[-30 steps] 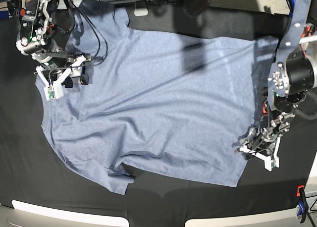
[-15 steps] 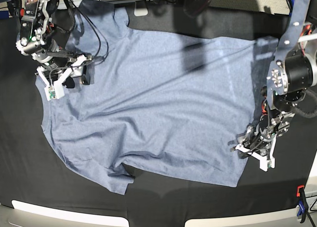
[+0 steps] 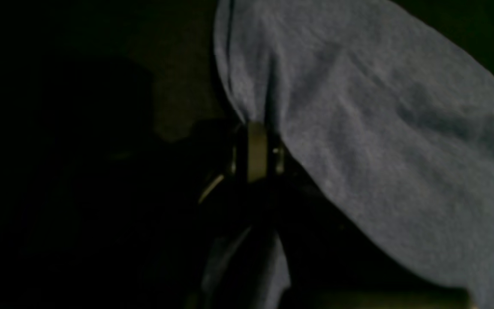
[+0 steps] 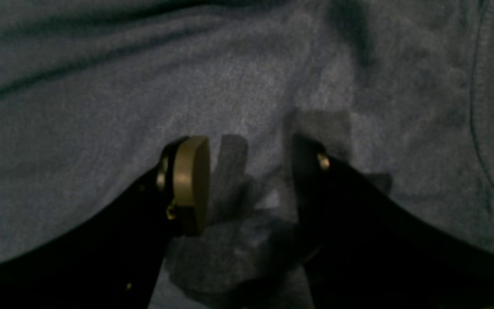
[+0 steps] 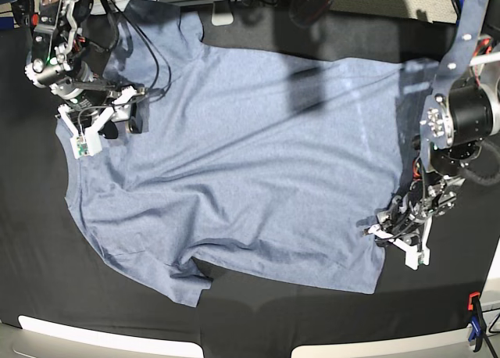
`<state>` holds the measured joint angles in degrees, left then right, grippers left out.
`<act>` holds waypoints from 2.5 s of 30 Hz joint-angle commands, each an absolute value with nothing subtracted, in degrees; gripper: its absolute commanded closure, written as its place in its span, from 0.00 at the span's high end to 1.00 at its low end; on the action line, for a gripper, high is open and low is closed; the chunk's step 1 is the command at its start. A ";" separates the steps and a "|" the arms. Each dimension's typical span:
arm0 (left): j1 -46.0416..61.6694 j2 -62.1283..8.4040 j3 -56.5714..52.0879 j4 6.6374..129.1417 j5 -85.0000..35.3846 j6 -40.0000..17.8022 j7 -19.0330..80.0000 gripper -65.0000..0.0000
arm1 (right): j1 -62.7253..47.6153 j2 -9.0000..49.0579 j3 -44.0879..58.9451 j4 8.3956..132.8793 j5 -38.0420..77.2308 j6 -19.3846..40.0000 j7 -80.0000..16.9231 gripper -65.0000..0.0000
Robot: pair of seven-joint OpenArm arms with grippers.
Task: Layout the t-shirt on the table in an organized manner, then fold the t-shirt properly
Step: 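Drag the hem corner with the left gripper away from the right gripper, then release the hem and move the right gripper to the shirt shoulder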
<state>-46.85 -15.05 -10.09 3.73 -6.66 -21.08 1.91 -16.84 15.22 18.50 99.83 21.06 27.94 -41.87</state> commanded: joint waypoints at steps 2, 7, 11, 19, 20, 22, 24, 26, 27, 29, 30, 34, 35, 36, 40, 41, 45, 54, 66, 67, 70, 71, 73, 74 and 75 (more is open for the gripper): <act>-48.86 -16.10 -10.04 5.67 -6.92 -15.33 1.48 0.00 | -16.21 15.88 18.83 101.03 21.65 28.71 -40.77 0.46; -48.84 -19.25 -10.04 6.66 -6.92 -8.43 0.69 0.00 | -16.19 15.88 18.83 101.03 21.65 28.71 -40.71 0.46; -48.56 -22.02 -10.04 6.66 -7.14 -7.66 0.36 0.00 | -16.19 15.88 18.83 101.03 21.65 28.71 -40.49 0.46; -48.58 -22.87 -10.04 6.66 -7.18 -7.70 0.40 0.00 | -16.19 15.88 18.83 101.03 21.67 28.73 -40.32 0.46; -48.58 -22.87 -10.04 6.66 -7.68 -7.73 0.47 0.00 | -16.19 15.88 18.83 101.03 21.69 28.73 -40.32 0.46; -48.58 -23.05 -10.04 6.96 -9.80 -8.95 1.98 0.12 | -16.19 15.90 18.83 101.03 22.22 28.73 -39.99 0.46; -48.53 -23.31 -10.04 8.45 -10.20 -13.96 5.28 0.29 | -16.19 15.88 18.85 101.16 24.25 28.99 -39.31 0.46; -48.23 -23.75 -10.04 11.27 -11.27 -19.62 9.56 0.34 | -16.21 15.88 18.83 101.97 26.04 30.33 -39.24 0.46; -48.05 -24.05 -10.04 12.97 -12.82 -21.30 11.99 0.34 | -16.21 15.86 18.83 102.59 26.20 30.79 -39.24 0.46; -46.48 -24.99 -10.04 17.52 -16.91 -23.53 16.88 0.34 | -16.25 15.88 18.85 104.07 26.06 31.09 -39.33 0.46; -45.06 -25.52 -10.04 20.23 -18.63 -24.25 18.94 0.34 | -16.25 15.88 18.85 104.79 25.78 31.07 -39.51 0.46; -34.83 -27.79 -10.15 33.12 -22.83 -24.49 22.94 0.34 | -16.78 15.84 18.85 106.72 25.80 31.07 -40.01 0.46; -31.42 -28.32 -10.17 36.75 -23.83 -24.45 22.92 0.34 | -17.15 15.86 18.85 107.04 25.80 31.07 -39.94 0.46; -27.97 -28.80 -10.33 40.53 -24.86 -23.90 22.85 0.34 | -17.45 15.86 18.85 107.33 25.80 31.07 -39.94 0.46; -14.90 -28.25 -15.09 56.21 -25.17 -20.18 23.92 0.34 | -18.02 15.88 18.85 107.57 25.76 31.07 -39.99 0.46; -11.92 -27.77 -16.82 59.77 -25.19 -19.59 24.53 0.34 | -18.00 15.88 18.85 107.57 25.76 31.07 -40.05 0.46; -1.56 -24.86 -25.39 71.40 -25.17 -18.85 28.01 0.34 | -18.00 15.88 18.85 107.57 25.74 31.07 -40.16 0.46; 16.12 -20.64 -34.48 83.77 -25.91 -19.09 31.77 0.34 | -17.98 15.88 18.85 107.57 25.76 31.07 -40.56 0.46; 27.00 -17.63 -34.46 90.37 -32.75 -23.88 36.75 0.34 | -17.96 15.90 18.85 107.57 25.76 31.07 -40.77 0.46; 27.49 -17.47 -34.46 90.91 -33.56 -24.60 37.56 0.34 | -17.96 15.88 18.85 107.57 25.76 31.07 -40.77 0.46; 28.51 -17.30 -34.46 93.32 -36.01 -26.52 40.23 0.34 | -17.96 15.90 18.85 107.57 25.76 31.07 -40.77 0.46; 28.88 -17.28 -34.46 94.28 -36.77 -26.83 40.95 0.34 | -17.96 15.90 18.85 107.57 25.76 31.07 -40.77 0.46; 29.56 -17.26 -34.46 96.09 -36.77 -26.83 41.19 0.34 | -17.96 15.90 18.85 107.57 25.78 31.07 -40.80 0.46; 29.61 -17.19 -34.46 96.73 -36.67 -26.83 41.39 0.34 | -17.96 15.90 18.85 107.57 25.78 31.07 -40.77 0.46; 29.56 -17.15 -34.46 97.06 -36.71 -26.83 41.85 0.34 | -17.96 15.90 18.85 107.57 25.78 31.09 -40.77 0.46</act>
